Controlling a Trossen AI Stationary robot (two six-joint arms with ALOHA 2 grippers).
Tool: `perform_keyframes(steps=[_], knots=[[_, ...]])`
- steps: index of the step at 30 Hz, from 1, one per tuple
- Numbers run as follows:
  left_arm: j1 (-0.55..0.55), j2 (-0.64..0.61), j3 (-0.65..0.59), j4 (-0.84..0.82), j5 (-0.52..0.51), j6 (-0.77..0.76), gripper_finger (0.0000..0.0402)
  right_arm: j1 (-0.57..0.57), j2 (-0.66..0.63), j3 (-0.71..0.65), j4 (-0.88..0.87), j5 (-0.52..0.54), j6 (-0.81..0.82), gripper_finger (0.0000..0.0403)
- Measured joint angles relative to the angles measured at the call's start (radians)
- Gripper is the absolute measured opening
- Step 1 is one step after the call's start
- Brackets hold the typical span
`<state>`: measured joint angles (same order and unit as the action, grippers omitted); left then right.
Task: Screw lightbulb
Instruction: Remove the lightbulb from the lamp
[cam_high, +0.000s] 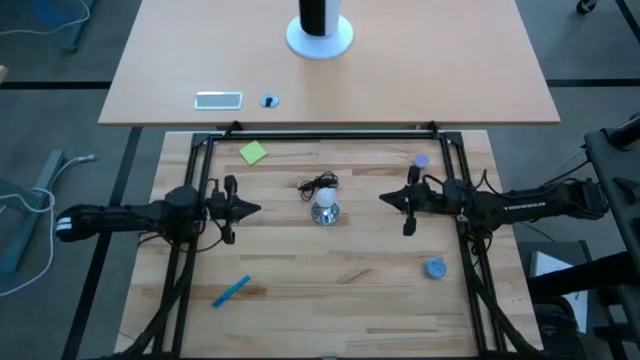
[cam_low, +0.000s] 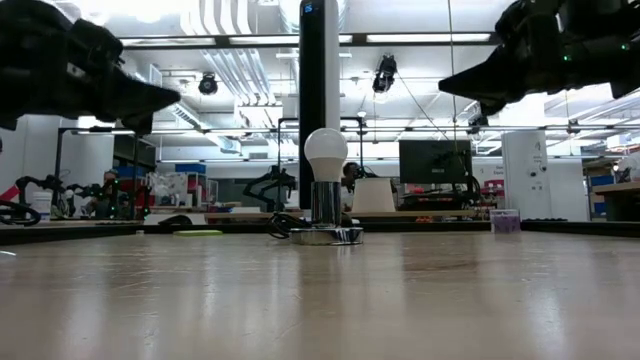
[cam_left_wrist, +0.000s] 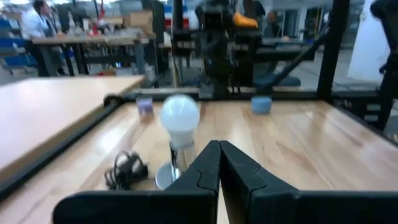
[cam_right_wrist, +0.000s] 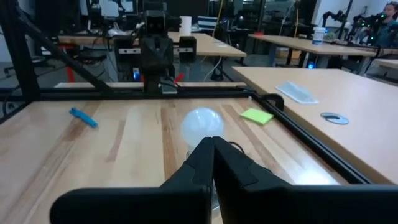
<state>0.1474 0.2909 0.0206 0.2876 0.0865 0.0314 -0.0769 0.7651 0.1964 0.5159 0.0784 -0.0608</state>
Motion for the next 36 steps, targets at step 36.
perform_keyframes(steps=[36], knots=[[0.0, 1.126, 0.506, 0.297, -0.237, 0.053, 0.0, 0.0, 0.675, 0.386, 0.041, 0.003, -0.042, 0.0]])
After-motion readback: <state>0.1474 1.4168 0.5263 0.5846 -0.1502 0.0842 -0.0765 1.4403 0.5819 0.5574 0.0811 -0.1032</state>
